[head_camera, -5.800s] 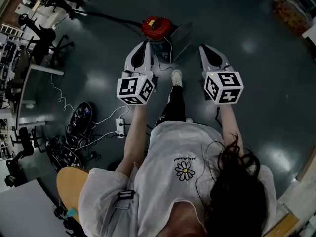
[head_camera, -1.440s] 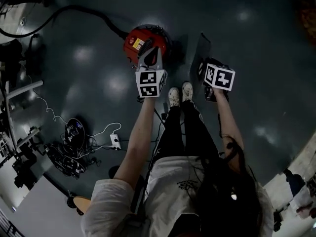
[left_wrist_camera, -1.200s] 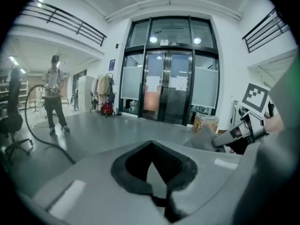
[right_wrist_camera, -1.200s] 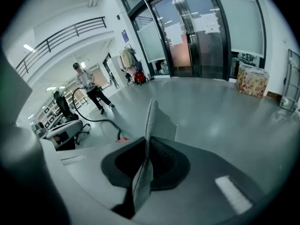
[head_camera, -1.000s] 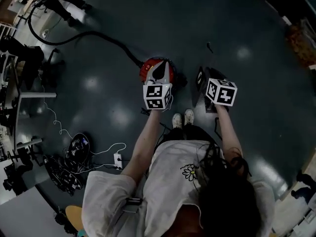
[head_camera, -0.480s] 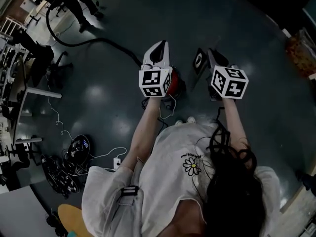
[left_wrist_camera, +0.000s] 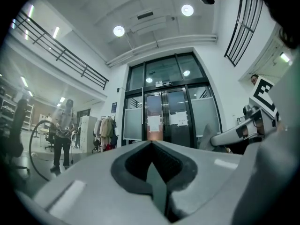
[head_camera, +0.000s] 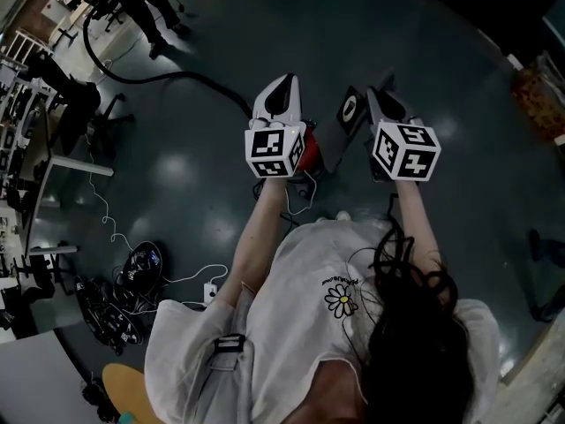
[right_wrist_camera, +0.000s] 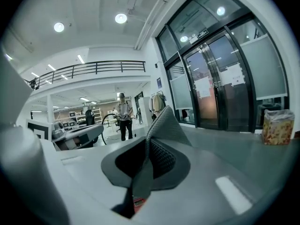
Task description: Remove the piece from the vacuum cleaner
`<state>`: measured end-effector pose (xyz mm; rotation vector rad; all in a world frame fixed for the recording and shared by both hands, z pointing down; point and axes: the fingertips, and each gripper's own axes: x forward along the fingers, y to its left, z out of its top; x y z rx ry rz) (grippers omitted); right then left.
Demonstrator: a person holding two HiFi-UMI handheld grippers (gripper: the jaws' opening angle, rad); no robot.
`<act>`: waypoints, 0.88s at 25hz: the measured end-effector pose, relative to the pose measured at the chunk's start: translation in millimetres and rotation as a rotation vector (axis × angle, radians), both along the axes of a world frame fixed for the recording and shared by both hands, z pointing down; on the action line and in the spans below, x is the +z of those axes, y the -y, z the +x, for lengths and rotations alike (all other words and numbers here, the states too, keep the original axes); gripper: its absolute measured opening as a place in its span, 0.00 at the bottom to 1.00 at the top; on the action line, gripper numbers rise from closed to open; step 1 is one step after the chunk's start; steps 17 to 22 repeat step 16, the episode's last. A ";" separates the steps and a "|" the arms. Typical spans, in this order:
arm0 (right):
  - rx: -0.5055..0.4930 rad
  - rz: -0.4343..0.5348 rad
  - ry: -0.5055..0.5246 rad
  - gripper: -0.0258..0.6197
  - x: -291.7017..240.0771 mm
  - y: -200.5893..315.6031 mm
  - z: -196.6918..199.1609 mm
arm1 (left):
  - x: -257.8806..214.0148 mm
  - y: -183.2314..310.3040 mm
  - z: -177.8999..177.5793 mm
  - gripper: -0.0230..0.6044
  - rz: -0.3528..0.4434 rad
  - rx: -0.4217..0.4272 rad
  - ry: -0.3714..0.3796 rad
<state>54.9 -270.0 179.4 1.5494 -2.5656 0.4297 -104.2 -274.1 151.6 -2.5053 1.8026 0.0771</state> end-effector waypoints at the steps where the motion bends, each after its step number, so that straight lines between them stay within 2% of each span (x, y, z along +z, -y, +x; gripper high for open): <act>1: 0.000 0.000 -0.001 0.11 -1.1 -0.3 0.2 | -0.5 -0.7 -0.2 0.04 0.000 0.000 0.001; 22: 0.000 0.018 -0.016 0.11 -0.8 -0.6 -1.8 | 4.7 -8.4 -9.4 0.04 -0.004 -0.019 -0.011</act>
